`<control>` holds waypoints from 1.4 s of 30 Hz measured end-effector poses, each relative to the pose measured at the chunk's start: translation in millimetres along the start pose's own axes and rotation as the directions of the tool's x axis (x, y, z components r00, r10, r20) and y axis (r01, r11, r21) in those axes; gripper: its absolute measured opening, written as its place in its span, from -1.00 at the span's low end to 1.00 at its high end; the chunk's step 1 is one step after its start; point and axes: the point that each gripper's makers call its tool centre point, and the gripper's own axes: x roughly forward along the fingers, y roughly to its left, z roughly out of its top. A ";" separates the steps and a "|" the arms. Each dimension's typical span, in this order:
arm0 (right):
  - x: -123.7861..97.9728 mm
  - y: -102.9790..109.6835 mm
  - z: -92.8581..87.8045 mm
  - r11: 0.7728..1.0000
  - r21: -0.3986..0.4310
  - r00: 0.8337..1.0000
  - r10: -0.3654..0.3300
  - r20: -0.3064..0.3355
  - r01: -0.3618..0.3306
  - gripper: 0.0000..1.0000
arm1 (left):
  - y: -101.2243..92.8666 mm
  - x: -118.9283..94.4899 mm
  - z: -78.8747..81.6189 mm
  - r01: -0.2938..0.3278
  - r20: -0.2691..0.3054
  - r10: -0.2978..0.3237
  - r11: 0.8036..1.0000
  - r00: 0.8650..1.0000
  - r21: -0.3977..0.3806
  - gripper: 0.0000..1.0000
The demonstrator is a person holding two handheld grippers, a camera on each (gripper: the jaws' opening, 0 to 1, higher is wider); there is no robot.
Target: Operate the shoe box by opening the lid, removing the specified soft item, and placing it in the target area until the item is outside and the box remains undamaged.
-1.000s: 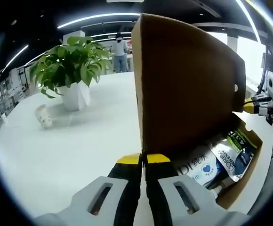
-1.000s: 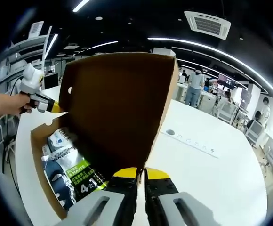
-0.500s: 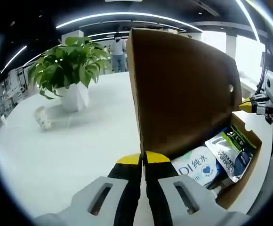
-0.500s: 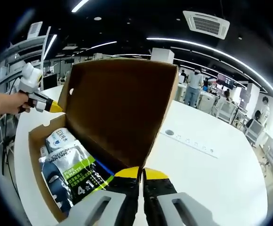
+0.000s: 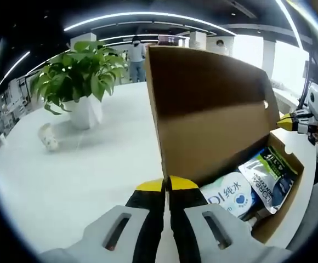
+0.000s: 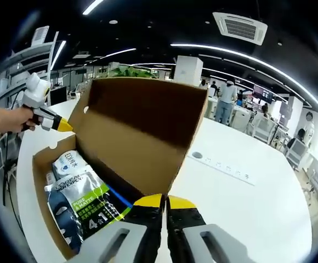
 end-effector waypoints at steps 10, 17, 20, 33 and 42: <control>3.1 -2.6 2.9 1.000 0.004 1.000 0.005 0.000 -0.005 -1.00 | -0.9 1.2 2.4 -0.001 -0.006 0.001 1.000 1.000 -0.004 -1.00; 6.2 -4.8 4.4 1.000 0.002 1.000 0.009 -0.002 -0.009 -1.00 | -0.3 3.1 3.8 -0.001 -0.006 0.001 1.000 1.000 -0.012 -1.00; 7.9 -5.8 5.1 1.000 0.002 1.000 0.011 -0.003 -0.011 -1.00 | 0.4 4.3 4.5 -0.001 -0.007 0.000 1.000 1.000 -0.014 -1.00; 16.5 -10.3 6.2 1.000 -0.014 1.000 0.013 -0.010 -0.013 -1.00 | 1.8 8.9 6.4 -0.004 -0.011 0.004 1.000 1.000 -0.010 -0.99; 22.0 -13.5 5.5 0.999 -0.041 1.000 0.017 -0.018 -0.017 -1.00 | 3.0 12.4 6.9 -0.007 -0.020 0.007 1.000 1.000 -0.014 -0.99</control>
